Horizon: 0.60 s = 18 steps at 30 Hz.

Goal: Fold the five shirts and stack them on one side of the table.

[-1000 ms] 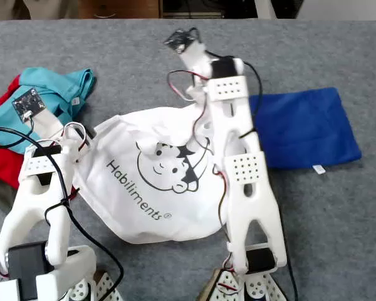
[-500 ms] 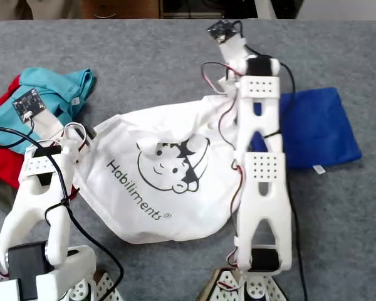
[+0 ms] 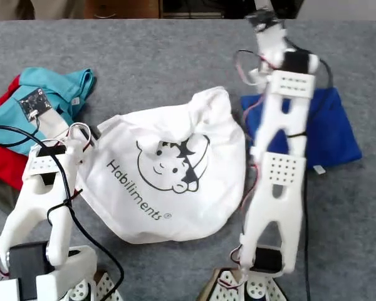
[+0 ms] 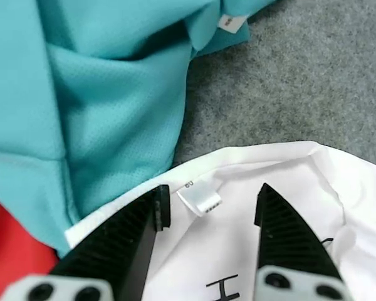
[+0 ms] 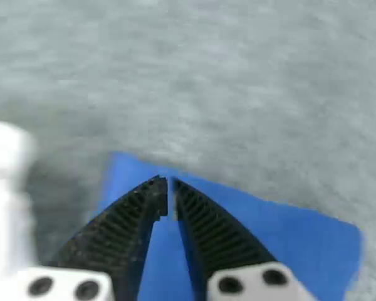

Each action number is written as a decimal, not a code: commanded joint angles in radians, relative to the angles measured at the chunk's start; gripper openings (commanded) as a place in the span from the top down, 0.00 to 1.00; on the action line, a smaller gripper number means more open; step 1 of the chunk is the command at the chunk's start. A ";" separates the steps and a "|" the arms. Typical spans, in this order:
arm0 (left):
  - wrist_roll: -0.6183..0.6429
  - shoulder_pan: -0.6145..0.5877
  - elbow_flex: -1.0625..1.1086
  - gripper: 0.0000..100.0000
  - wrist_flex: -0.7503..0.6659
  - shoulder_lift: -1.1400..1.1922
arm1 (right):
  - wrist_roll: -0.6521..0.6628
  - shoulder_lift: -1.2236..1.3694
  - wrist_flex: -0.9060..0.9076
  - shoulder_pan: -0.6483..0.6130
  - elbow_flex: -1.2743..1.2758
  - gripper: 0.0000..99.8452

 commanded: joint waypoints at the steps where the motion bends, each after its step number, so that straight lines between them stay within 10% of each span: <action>1: 0.003 0.014 -0.003 0.77 -0.015 -0.033 | 0.025 -0.088 0.084 -0.111 -0.050 0.79; 11: 0.002 0.011 -0.009 0.77 -0.017 -0.013 | 0.060 -0.038 0.126 -0.239 0.018 0.69; 18: 0.002 0.009 -0.049 0.77 -0.011 0.041 | 0.061 -0.047 0.184 -0.254 -0.031 0.80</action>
